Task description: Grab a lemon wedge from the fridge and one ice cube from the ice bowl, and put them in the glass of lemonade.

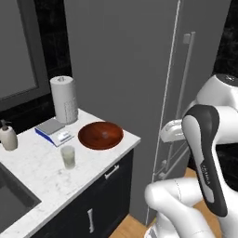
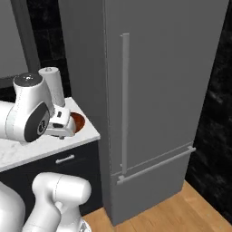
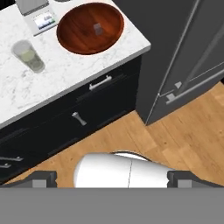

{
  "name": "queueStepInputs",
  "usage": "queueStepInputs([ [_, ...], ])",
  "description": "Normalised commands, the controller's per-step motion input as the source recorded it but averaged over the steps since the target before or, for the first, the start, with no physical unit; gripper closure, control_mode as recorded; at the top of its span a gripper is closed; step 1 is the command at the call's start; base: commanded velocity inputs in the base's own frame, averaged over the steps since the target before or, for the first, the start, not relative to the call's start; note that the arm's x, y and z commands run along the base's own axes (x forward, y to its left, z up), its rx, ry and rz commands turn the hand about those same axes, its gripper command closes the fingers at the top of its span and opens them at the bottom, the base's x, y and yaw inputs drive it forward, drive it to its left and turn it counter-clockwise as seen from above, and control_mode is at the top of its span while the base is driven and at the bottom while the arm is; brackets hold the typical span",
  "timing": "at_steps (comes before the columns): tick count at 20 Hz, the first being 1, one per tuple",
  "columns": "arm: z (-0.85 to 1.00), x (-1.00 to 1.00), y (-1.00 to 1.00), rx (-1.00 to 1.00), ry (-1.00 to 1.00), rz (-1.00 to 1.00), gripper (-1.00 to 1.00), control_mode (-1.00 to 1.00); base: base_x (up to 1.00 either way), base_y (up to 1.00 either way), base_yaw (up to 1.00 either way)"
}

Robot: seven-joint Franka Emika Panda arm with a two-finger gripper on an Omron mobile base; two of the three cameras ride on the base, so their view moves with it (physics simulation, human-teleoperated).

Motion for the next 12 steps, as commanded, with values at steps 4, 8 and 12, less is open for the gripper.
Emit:
queueStepInputs([
  [4,0.00,0.00,0.00,0.00,0.00,0.00,-1.00,1.00,0.00,-0.53,-0.25],
  [8,0.00,0.00,0.00,0.00,0.00,0.00,-1.00,1.00,0.00,-0.99,-0.06],
  [12,0.00,0.00,0.00,0.00,0.00,0.00,-1.00,1.00,-0.12,-0.53,0.12],
])
